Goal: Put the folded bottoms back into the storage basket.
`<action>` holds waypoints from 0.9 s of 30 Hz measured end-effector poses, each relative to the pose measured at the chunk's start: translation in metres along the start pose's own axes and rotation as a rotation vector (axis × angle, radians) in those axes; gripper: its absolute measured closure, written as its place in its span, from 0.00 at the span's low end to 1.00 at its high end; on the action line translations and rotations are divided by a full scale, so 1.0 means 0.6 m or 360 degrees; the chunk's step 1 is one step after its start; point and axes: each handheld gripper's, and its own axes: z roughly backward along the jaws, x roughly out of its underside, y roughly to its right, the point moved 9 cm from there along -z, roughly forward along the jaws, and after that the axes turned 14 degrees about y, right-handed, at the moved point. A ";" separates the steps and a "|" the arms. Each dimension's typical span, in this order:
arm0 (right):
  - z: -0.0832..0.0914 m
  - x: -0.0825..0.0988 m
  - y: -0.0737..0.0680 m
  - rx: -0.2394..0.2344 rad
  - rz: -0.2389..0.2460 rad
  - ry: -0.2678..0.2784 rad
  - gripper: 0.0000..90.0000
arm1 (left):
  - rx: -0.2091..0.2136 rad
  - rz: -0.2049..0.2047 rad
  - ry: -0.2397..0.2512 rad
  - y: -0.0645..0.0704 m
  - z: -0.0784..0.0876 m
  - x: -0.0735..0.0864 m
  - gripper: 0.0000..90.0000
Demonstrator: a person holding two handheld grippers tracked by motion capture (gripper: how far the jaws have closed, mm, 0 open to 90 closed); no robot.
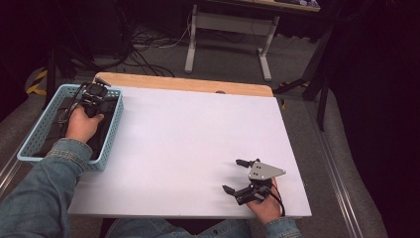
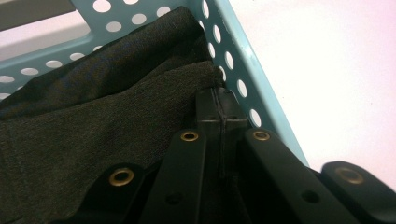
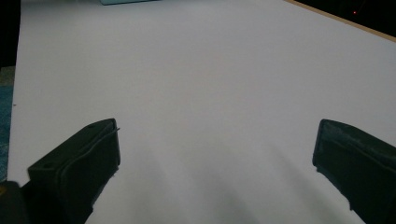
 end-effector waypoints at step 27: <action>0.000 0.000 0.000 0.0003 0.0001 0.0002 0.01 | 0.0208 0.0003 0.0329 0.057 0.113 -0.027 0.55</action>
